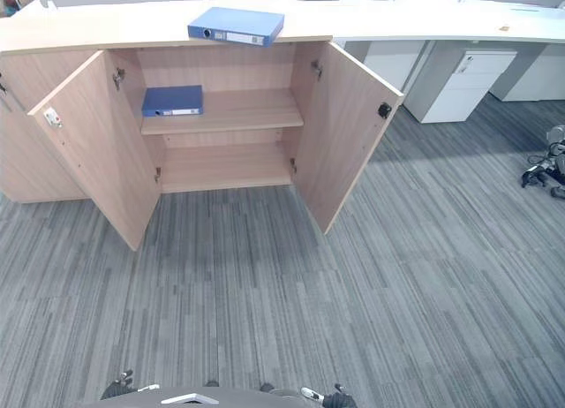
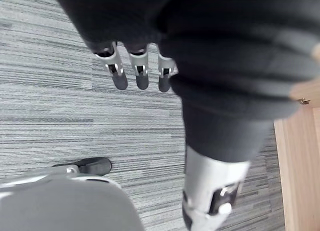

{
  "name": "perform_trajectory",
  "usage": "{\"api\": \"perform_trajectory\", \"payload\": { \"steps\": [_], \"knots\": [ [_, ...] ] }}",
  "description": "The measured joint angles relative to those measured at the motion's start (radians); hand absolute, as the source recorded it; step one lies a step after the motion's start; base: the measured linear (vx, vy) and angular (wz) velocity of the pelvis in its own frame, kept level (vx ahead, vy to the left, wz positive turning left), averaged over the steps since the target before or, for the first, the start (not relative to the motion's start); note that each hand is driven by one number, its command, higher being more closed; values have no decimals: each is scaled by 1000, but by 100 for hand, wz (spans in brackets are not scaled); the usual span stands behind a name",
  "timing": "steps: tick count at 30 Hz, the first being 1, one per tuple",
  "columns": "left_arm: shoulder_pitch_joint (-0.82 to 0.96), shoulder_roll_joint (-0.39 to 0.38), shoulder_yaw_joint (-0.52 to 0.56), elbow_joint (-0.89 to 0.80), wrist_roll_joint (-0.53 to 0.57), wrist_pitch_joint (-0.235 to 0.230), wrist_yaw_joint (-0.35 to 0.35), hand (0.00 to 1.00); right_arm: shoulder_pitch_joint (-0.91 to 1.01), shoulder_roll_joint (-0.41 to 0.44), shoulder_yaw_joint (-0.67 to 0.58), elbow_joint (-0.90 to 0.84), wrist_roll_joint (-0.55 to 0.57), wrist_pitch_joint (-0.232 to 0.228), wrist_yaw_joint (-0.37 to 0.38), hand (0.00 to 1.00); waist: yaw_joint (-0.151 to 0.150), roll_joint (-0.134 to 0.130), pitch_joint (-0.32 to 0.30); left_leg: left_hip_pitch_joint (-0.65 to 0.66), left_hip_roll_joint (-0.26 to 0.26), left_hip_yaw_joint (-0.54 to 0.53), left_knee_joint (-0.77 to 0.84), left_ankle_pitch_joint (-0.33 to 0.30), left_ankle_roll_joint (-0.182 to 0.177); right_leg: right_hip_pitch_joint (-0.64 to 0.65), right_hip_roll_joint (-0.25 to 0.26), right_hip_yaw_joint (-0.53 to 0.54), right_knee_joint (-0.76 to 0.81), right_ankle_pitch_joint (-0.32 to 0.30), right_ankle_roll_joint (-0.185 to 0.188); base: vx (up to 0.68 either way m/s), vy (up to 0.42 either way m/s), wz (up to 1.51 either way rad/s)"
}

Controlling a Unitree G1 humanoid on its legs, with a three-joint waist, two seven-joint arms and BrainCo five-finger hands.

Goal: Walk over to the cabinet, pick up the folder, carry it to the office cabinet, place the folder inside the office cabinet, then close the office cabinet door

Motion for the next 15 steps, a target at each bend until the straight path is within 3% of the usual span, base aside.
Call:
{"api": "perform_trajectory", "payload": {
  "steps": [15],
  "knots": [
    [-5,-7,4,1,-3,-4,5,0,-45,4,-16,0,-13,0,-14,0,-3,7,14,17,5,30,-8,-2,-10,23,4,9,-38,20,6,-39,-16,-3]
  ]
}}
